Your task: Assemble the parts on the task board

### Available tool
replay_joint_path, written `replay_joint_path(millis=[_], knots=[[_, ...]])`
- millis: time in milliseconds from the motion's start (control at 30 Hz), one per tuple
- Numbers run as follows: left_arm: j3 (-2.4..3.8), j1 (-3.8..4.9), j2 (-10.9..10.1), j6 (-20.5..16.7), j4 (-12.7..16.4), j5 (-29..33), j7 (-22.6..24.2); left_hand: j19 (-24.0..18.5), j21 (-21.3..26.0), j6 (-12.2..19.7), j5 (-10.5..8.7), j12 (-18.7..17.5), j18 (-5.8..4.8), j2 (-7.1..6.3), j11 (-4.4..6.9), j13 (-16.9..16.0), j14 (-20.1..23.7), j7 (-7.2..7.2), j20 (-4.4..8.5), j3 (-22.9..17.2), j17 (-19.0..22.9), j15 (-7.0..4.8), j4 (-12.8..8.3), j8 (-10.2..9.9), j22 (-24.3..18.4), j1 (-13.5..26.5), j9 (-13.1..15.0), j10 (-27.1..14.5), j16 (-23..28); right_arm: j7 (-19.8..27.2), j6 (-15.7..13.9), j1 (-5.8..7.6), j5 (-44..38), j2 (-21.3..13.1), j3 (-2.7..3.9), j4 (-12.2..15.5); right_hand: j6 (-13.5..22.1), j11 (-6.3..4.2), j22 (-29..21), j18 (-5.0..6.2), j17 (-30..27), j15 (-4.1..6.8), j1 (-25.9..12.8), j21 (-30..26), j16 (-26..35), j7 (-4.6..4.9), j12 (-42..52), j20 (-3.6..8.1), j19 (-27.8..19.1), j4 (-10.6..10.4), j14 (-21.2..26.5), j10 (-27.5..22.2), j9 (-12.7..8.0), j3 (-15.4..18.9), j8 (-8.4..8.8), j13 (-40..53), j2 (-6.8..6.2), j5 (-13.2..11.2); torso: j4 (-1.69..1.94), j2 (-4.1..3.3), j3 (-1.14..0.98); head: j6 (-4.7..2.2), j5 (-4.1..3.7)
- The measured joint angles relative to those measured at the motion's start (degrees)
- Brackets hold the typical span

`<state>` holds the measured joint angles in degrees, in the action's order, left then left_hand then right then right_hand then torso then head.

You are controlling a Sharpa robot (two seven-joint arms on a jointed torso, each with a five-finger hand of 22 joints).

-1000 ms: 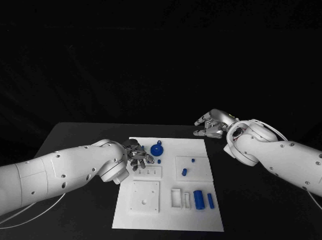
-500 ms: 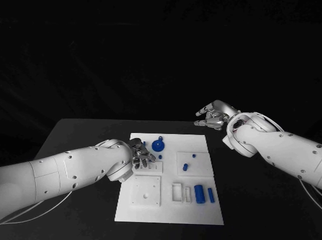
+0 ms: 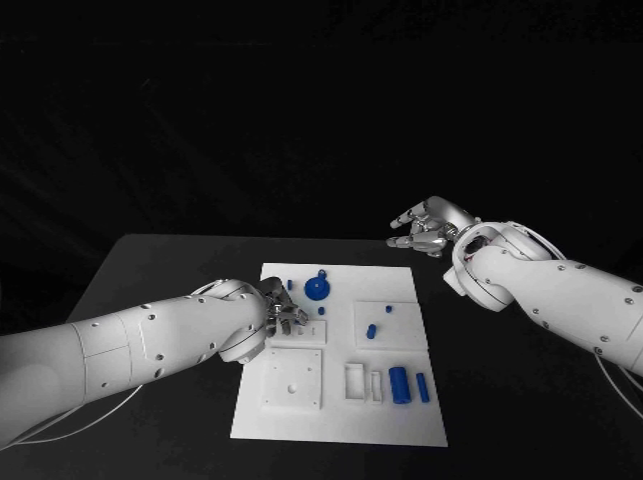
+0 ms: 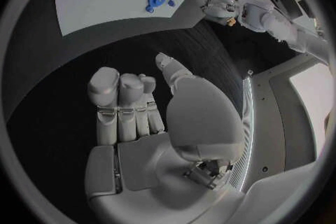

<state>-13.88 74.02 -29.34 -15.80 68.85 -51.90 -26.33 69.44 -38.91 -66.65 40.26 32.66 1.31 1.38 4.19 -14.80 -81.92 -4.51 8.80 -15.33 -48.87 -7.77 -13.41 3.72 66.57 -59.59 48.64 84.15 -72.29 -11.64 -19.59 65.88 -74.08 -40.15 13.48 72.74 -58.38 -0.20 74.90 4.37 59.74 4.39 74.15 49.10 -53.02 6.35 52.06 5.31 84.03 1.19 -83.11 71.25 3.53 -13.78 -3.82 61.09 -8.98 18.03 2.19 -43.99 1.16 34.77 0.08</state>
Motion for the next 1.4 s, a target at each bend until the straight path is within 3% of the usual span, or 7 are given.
replay_joint_path(millis=[467,1400], knots=[[0.02,-0.97,0.60,0.21,-1.41,-1.30,-0.58,0.49,1.14,0.00,-0.18,0.25,0.00,0.05,0.00,-0.06,-0.29,0.00,0.12,-0.01,0.26,-0.09,0.32,-0.05,1.49,-0.06,0.28,0.00,-0.28,-0.04,-0.16,0.00,0.16,0.15,0.02,0.00,0.01,0.01,0.01,0.00,-0.05,0.00,-0.23,-0.22,0.21,-0.01,0.00,0.00,0.00,0.00,0.00,0.02,0.00,0.00,0.00,-0.13,-0.23,1.06,0.01,-0.02,0.07,0.01,-0.26],[0.13,-1.09,0.43,1.95,-0.70,-1.77,-0.71,1.66,3.80,0.00,-0.83,1.20,-0.01,0.30,0.00,0.08,-0.48,0.00,-0.02,0.19,-0.81,0.12,0.50,0.05,4.19,0.18,1.98,-0.01,-1.33,-0.14,-0.13,0.01,0.24,0.37,0.04,-0.22,-0.42,-0.21,0.03,0.00,-0.05,0.00,-0.23,-0.22,0.22,0.21,0.00,0.00,0.00,0.24,0.01,-0.21,0.01,-0.24,-0.01,-0.21,-0.23,1.28,0.03,0.02,0.09,0.30,-0.16]])
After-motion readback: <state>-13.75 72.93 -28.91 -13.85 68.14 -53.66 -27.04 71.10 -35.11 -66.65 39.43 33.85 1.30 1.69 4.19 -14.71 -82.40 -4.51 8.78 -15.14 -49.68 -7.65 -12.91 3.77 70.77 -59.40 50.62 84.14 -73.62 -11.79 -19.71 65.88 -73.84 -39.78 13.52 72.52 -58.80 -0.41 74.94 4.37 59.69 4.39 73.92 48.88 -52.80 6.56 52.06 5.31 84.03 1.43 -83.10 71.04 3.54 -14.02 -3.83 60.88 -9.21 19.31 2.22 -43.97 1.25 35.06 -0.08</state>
